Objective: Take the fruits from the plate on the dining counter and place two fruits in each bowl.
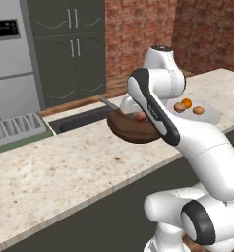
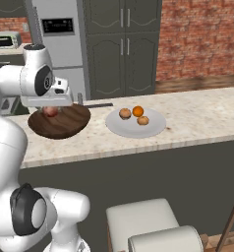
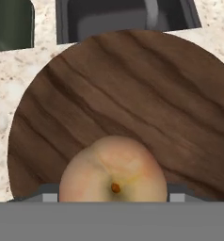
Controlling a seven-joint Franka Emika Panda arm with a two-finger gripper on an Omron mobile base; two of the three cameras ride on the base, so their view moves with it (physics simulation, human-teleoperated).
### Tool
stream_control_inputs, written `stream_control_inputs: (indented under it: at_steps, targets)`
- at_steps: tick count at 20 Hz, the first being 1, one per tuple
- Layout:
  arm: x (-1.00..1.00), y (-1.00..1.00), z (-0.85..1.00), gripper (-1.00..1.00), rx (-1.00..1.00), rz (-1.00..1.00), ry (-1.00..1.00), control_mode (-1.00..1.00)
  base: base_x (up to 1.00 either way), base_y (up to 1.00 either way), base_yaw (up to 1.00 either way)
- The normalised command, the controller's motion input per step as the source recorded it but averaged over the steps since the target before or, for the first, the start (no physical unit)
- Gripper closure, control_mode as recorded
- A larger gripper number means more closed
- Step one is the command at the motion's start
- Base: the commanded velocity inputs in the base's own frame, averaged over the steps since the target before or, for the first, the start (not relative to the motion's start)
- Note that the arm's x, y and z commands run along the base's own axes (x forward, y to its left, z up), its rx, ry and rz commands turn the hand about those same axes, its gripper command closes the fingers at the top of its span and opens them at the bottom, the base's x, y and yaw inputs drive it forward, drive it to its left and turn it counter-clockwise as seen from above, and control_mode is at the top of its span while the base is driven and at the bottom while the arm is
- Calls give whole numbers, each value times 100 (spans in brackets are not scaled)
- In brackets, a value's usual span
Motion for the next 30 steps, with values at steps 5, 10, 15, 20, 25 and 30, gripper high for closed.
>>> stream_control_inputs:
  at_steps: [5, 10, 15, 20, 25, 30]
  targets:
    - [23, 1, -28, 100, -5, 1, 13, -100, 0, 0, 0]
    - [51, 6, -18, 100, -4, 0, 26, -100, 0, 0, 0]
    - [40, 10, 1, 100, -3, 1, 31, -100, 0, 0, 0]
    - [3, 1, -12, 100, 0, 1, 13, -100, 0, 0, 0]
    - [0, 0, -31, 100, 0, 0, 3, -100, 0, 0, 0]
    - [0, 0, -17, 100, 0, 0, 0, -100, 0, 0, 0]
